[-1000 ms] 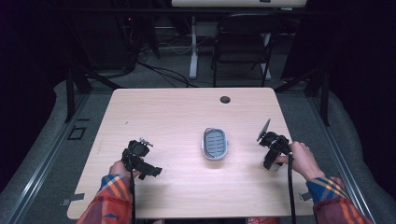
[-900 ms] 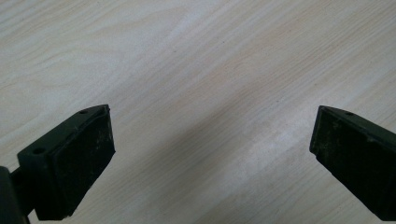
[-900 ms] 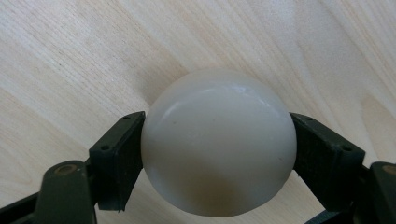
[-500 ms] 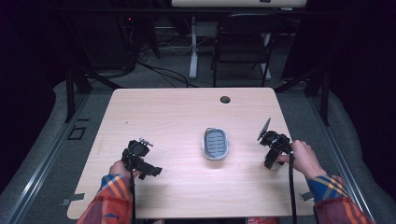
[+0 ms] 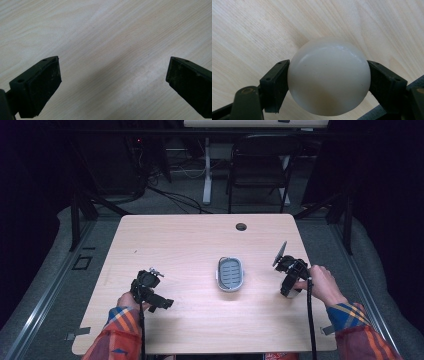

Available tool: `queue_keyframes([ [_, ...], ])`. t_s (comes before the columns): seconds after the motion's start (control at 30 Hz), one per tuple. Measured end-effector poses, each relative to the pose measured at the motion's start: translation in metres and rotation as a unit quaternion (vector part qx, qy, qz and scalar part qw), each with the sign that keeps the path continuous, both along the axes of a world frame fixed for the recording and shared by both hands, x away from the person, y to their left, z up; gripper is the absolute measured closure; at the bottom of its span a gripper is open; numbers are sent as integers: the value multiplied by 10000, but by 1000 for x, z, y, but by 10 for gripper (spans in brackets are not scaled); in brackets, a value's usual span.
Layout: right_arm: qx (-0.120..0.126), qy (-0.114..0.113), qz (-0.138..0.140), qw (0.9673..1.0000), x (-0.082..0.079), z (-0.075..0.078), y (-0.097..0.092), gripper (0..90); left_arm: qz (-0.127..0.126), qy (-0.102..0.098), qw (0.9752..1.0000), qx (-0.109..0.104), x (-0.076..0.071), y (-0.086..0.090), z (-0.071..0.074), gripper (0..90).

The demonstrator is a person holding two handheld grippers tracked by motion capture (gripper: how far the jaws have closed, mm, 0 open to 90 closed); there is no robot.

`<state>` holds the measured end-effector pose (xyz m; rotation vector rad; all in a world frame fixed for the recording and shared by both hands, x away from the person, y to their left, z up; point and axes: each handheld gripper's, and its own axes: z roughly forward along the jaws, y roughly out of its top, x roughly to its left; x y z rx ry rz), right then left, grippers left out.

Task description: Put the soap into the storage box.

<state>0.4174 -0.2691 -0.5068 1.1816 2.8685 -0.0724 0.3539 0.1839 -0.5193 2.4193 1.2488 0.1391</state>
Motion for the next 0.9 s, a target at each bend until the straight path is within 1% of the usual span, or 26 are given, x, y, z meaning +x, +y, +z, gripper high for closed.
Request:
queue_keyframes([
  [0.07, -17, 1, 41, 10000, 1, 2, 1, 227, 3, -1, 10000, -4, 0, 0, 0, 0],
  [0.1, 11, -18, 15, 10000, 1, 2, 2, 227, -1, 2, 10000, -4, 0, 0, 0, 0],
  [0.13, -53, 39, 86, 9999, 3, 4, 3, 227, -5, 8, 10000, 0, 0, 0, 0, 0],
  [0.17, 82, -70, -17, 9999, 2, 2, 4, 227, -3, 9, 10000, 1, 0, 0, 0, 0],
  [0.2, -49, 6, 81, 10000, 4, 4, 6, 227, -4, 8, 10000, -3, 0, 0, 0, 0],
  [0.23, 8, -62, 18, 10000, 3, 3, 7, 227, 4, 5, 10000, -12, 0, 0, 0, 0],
  [0.27, -265, 102, 250, 9993, 8, 9, 8, 227, 11, 4, 10000, -8, 0, 0, 0, 0],
  [0.3, -32, -38, 67, 10000, 5, 5, 9, 227, 8, 6, 10000, -8, 0, 0, 0, 0],
  [0.33, -61, -18, 100, 9999, 6, 7, 10, 227, -1, 8, 10000, -4, 0, 0, 0, 0],
  [0.37, 14, -72, 56, 10000, 6, 6, 11, 227, -5, 8, 10000, -3, 0, 0, 0, 0],
  [0.4, -58, -34, 117, 9999, 8, 9, 13, 227, 0, 9, 10000, -5, 0, 0, 0, 0],
  [0.43, -60, -38, 148, 9999, 9, 10, 14, 227, 0, 8, 10000, -9, 0, 0, 0, 0],
  [0.47, 14, -81, 81, 9999, 9, 10, 15, 227, 2, 9, 10000, -13, 0, 0, 0, 0],
  [0.5, -74, -25, 191, 9998, 11, 12, 16, 227, 6, 8, 10000, -12, 0, 0, 0, 0],
  [0.53, 22, -65, 116, 9999, 11, 12, 17, 227, 12, 11, 10000, -12, 0, 0, 0, 0],
  [0.67, 55, -97, 145, 9998, 13, 15, 21, 227, -2, 14, 10000, -10, 0, 0, 0, 0],
  [0.7, 6, -55, 171, 9998, 15, 17, 22, 227, -2, 13, 10000, -13, 0, 0, 0, 0],
  [0.73, 45, -72, 151, 9998, 15, 17, 23, 227, 5, 15, 10000, -19, 0, 0, 0, 0],
  [0.77, 0, -43, 219, 9998, 17, 18, 24, 227, 7, 16, 10000, -16, 0, 0, 0, 0],
  [0.8, 15, -43, 185, 9998, 17, 18, 25, 227, 6, 16, 10000, -15, 0, 0, 0, 0],
  [0.9, 2, -46, 221, 9997, 19, 20, 26, 227, 1, 17, 10000, -13, 0, 0, 0, 0],
])
